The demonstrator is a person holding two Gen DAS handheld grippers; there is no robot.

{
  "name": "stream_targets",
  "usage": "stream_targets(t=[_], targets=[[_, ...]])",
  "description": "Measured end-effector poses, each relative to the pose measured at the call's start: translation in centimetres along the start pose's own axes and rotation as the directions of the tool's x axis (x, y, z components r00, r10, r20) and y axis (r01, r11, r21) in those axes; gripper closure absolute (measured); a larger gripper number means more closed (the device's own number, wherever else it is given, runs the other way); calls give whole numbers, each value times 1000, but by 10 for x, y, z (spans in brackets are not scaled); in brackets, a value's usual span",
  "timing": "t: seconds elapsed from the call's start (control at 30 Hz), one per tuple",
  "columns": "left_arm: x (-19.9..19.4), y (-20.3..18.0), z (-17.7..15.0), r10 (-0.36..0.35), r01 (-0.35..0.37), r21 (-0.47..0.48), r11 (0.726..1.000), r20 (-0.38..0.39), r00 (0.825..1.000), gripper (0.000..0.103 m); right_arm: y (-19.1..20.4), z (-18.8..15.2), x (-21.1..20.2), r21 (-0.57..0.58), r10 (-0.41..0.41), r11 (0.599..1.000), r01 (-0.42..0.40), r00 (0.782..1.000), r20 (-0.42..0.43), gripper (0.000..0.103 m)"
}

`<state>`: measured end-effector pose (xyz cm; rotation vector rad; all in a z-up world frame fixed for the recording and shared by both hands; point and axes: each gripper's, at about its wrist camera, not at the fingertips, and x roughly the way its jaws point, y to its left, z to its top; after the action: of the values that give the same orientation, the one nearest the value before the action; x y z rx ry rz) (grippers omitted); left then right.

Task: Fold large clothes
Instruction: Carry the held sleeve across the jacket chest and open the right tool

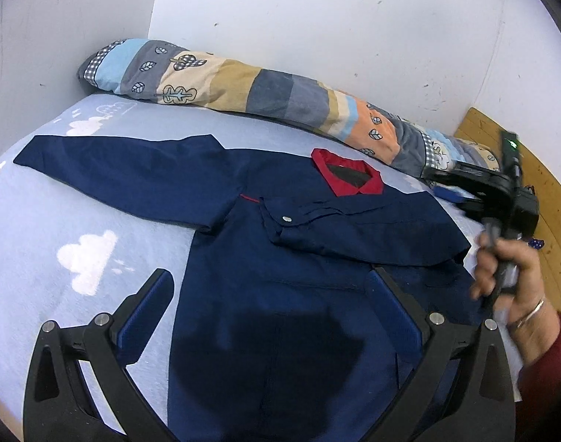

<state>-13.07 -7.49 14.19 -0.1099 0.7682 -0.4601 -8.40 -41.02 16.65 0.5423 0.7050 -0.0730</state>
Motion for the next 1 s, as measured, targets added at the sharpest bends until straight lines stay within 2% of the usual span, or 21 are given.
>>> stream_targets(t=[0.07,0.1,0.13,0.17,0.23,0.27,0.33,0.4,0.47,0.57,0.63,0.7,0.77,0.83,0.9,1.0], targets=[[1,-2,1,2,-2,6,1000,-1,1000,0,-44,19,-23,62,-175,983,171,983,64,55],[1,-3,1,11,-11,10,1000,6,1000,0,-65,26,-35,88,-269,961,262,960,82,56],[1,-3,1,16,-16,11,1000,10,1000,0,-80,29,-44,99,-316,947,307,945,85,56],[1,-2,1,19,-20,9,1000,11,1000,0,-90,31,-49,111,-312,946,303,947,73,56],[3,1,2,30,-29,-8,1000,9,1000,0,-91,21,-44,121,-213,970,209,977,15,56],[4,3,3,36,-36,-22,999,7,999,0,-79,14,-37,89,-183,979,183,983,-7,56],[5,5,2,35,-36,-36,999,-2,999,0,-31,-8,-10,-85,-151,986,145,986,-75,56],[4,8,1,54,-54,-32,998,2,999,0,9,-28,15,-218,-104,973,69,983,-151,56],[1,9,0,71,-70,-17,997,13,997,0,63,-60,43,-360,-92,933,11,974,-209,56],[-1,18,0,76,-75,-26,997,14,997,0,114,-92,72,-501,-88,864,-55,962,-259,54],[-2,26,0,71,-70,-50,996,6,997,0,135,-104,91,-574,-146,819,-22,959,-245,54],[-3,33,0,58,-58,-69,996,4,998,0,146,-108,104,-620,-168,785,-10,959,-228,54],[-6,37,1,56,-56,-77,995,9,998,0,145,-110,126,-639,-206,769,-18,940,-274,59],[-9,42,2,53,-51,-86,995,18,998,0,146,-112,138,-647,-230,763,10,939,-256,79],[-10,45,3,51,-49,-93,994,19,999,0,143,-107,145,-602,-219,799,8,935,-279,97],[-12,50,2,53,-50,-105,993,21,998,0,140,-98,148,-519,-184,855,10,940,-286,100]])
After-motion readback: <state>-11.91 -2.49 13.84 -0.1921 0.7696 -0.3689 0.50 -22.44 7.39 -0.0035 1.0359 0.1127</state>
